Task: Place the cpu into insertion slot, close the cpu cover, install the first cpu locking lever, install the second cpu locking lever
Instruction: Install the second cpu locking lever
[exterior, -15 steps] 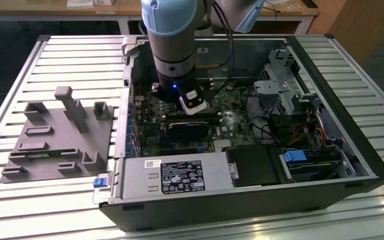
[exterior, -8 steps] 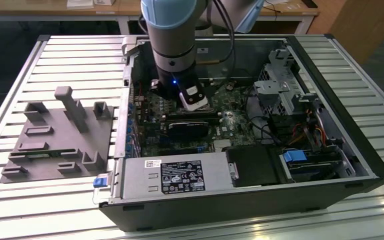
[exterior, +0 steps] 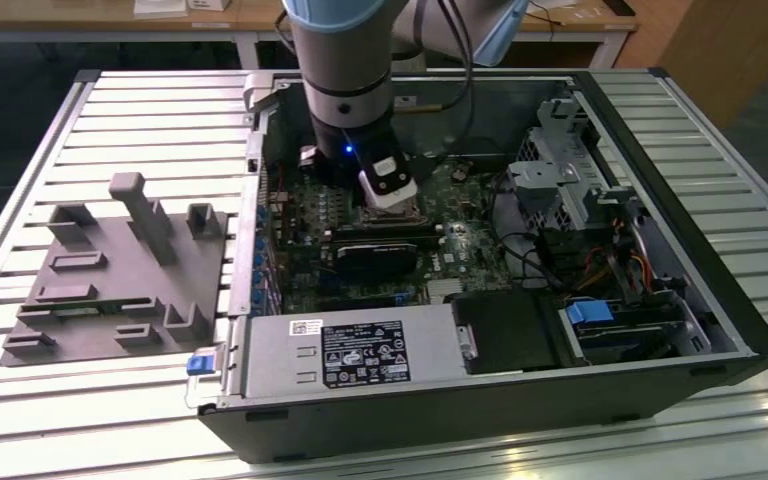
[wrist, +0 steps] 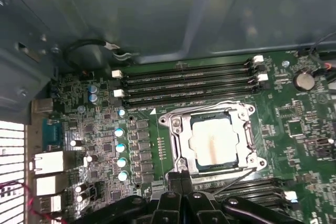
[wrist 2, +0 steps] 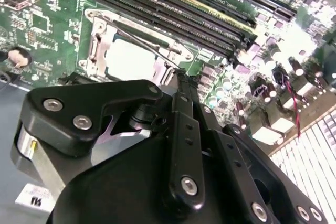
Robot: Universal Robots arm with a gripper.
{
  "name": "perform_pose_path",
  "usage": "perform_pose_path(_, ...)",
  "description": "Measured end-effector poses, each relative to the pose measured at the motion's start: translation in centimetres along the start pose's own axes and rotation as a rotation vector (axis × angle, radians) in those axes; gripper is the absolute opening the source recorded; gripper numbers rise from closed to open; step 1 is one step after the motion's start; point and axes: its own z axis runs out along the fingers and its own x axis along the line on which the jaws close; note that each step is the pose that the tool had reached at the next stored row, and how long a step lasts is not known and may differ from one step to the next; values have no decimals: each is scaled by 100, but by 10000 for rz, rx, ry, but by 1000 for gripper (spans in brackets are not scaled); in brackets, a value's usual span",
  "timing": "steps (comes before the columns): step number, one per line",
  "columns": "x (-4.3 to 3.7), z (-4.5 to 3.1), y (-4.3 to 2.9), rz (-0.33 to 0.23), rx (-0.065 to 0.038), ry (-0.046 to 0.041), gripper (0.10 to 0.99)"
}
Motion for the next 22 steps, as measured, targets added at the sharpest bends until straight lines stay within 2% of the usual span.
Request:
perform_pose_path(8,-9,-164,38,0,1,0,102)
perform_pose_path(10,-14,-179,44,-8,66,-11,102)
perform_pose_path(13,-54,-180,50,-28,334,-49,102)
perform_pose_path(18,-161,-171,65,-63,935,-135,102)
perform_pose_path(20,-202,-167,70,-72,1084,-155,102)
perform_pose_path(22,-225,-159,72,-78,1158,-165,102)
